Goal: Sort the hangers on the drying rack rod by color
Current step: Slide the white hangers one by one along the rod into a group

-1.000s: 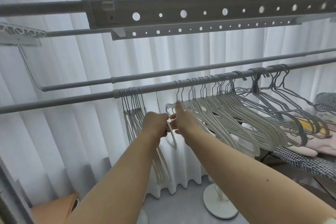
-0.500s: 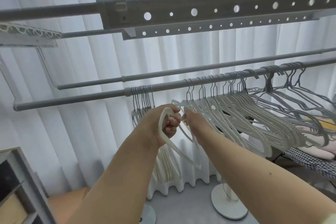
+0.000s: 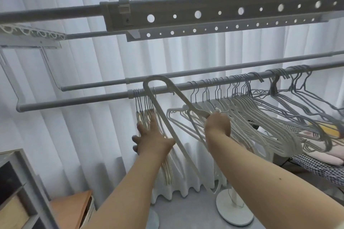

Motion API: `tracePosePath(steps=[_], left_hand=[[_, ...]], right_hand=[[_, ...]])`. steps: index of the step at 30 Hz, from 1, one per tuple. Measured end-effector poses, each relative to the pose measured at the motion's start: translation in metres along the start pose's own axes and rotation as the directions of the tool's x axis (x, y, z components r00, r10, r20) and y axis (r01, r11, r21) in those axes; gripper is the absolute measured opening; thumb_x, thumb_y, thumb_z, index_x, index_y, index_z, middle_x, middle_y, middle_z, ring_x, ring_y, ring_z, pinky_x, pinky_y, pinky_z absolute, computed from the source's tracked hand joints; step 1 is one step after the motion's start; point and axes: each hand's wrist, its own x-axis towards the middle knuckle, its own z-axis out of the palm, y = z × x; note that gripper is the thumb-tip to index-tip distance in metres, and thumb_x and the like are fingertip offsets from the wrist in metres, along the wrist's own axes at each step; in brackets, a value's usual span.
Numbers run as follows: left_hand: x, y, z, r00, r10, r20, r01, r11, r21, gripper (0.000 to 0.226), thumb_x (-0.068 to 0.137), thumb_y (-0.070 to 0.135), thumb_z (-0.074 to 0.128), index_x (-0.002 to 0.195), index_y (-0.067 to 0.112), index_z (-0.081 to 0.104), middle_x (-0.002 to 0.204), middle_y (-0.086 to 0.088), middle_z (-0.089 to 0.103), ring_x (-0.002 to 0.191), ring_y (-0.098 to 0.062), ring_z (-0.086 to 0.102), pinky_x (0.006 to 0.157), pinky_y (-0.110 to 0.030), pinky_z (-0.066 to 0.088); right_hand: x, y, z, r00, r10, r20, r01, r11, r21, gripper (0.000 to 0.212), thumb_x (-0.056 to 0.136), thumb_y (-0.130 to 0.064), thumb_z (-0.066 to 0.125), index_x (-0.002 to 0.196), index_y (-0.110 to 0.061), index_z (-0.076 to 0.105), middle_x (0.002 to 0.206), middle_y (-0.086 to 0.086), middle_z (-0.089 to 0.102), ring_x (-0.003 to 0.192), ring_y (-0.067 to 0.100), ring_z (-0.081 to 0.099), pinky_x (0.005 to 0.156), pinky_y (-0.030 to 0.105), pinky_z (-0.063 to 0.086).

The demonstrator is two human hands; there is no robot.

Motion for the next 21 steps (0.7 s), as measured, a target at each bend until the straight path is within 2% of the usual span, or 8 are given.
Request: tracePosePath(steps=[3, 5, 9, 12, 16, 18, 21], left_hand=[[0.000, -0.007, 0.001, 0.998, -0.023, 0.055, 0.028, 0.995, -0.097, 0.096, 0.080, 0.018, 0.059, 0.154, 0.039, 0.002, 0.157, -0.010, -0.003, 0.114, -0.038, 0.056, 0.087, -0.035, 0.050], [0.001, -0.011, 0.001, 0.999, -0.017, 0.050, 0.023, 0.992, -0.127, 0.092, 0.081, 0.013, 0.054, 0.154, 0.037, 0.003, 0.155, -0.014, 0.005, 0.101, -0.035, 0.061, 0.073, -0.029, 0.046], [0.004, -0.015, 0.000, 0.998, -0.010, 0.058, 0.015, 0.995, -0.096, 0.088, 0.087, 0.016, 0.050, 0.155, 0.036, -0.003, 0.150, -0.016, 0.018, 0.084, -0.027, 0.054, 0.066, -0.029, 0.041], [0.004, -0.014, -0.001, 0.998, -0.006, 0.061, 0.011, 0.997, -0.075, 0.087, 0.089, 0.018, 0.049, 0.155, 0.035, -0.006, 0.147, -0.018, 0.024, 0.083, -0.026, 0.049, 0.070, -0.029, 0.040], [0.005, -0.014, -0.001, 0.998, 0.004, 0.063, 0.000, 0.998, -0.069, 0.087, 0.090, 0.019, 0.049, 0.155, 0.034, -0.005, 0.142, -0.017, 0.028, 0.080, -0.027, 0.049, 0.068, -0.029, 0.039], [0.006, -0.015, -0.003, 0.998, 0.009, 0.065, -0.005, 0.998, -0.057, 0.086, 0.090, 0.020, 0.049, 0.155, 0.034, -0.006, 0.142, -0.017, 0.028, 0.080, -0.027, 0.049, 0.067, -0.028, 0.039], [0.008, -0.018, -0.007, 0.997, 0.020, 0.077, -0.018, 0.999, -0.028, 0.085, 0.092, 0.020, 0.048, 0.155, 0.032, -0.008, 0.143, -0.019, 0.028, 0.075, -0.024, 0.048, 0.057, -0.026, 0.037]], right_hand=[[0.002, 0.005, -0.012, 0.993, 0.028, -0.111, -0.029, 1.000, -0.011, 0.045, 0.105, -0.026, 0.021, 0.124, 0.000, 0.053, 0.128, 0.019, 0.057, 0.116, 0.037, 0.054, 0.094, 0.041, 0.038], [0.002, 0.009, -0.015, 0.986, 0.022, -0.164, -0.023, 1.000, -0.004, 0.045, 0.105, -0.027, 0.021, 0.125, 0.000, 0.052, 0.129, 0.020, 0.058, 0.116, 0.038, 0.054, 0.094, 0.041, 0.039], [0.001, 0.015, -0.018, 0.977, 0.033, -0.210, -0.040, 0.999, -0.028, 0.043, 0.105, -0.025, 0.021, 0.122, -0.001, 0.051, 0.124, 0.021, 0.060, 0.113, 0.039, 0.055, 0.082, 0.038, 0.034], [-0.004, 0.014, -0.018, 0.975, 0.028, -0.220, -0.039, 0.998, -0.047, 0.042, 0.105, -0.024, 0.020, 0.122, -0.001, 0.051, 0.123, 0.020, 0.060, 0.110, 0.038, 0.056, 0.077, 0.036, 0.027], [-0.011, 0.004, -0.005, 0.980, -0.064, -0.190, 0.051, 0.996, -0.071, 0.042, 0.105, -0.028, 0.021, 0.120, -0.004, 0.053, 0.124, 0.017, 0.057, 0.106, 0.036, 0.056, 0.081, 0.039, 0.036], [-0.014, -0.002, 0.001, 0.975, -0.107, -0.193, 0.101, 0.994, -0.038, 0.042, 0.104, -0.030, 0.023, 0.117, -0.007, 0.056, 0.126, 0.013, 0.052, 0.093, 0.033, 0.053, 0.085, 0.040, 0.038], [-0.015, -0.005, 0.004, 0.959, -0.107, -0.262, 0.110, 0.994, -0.005, 0.041, 0.104, -0.030, 0.026, 0.113, -0.009, 0.059, 0.128, 0.009, 0.050, 0.083, 0.026, 0.047, 0.088, 0.040, 0.040]])
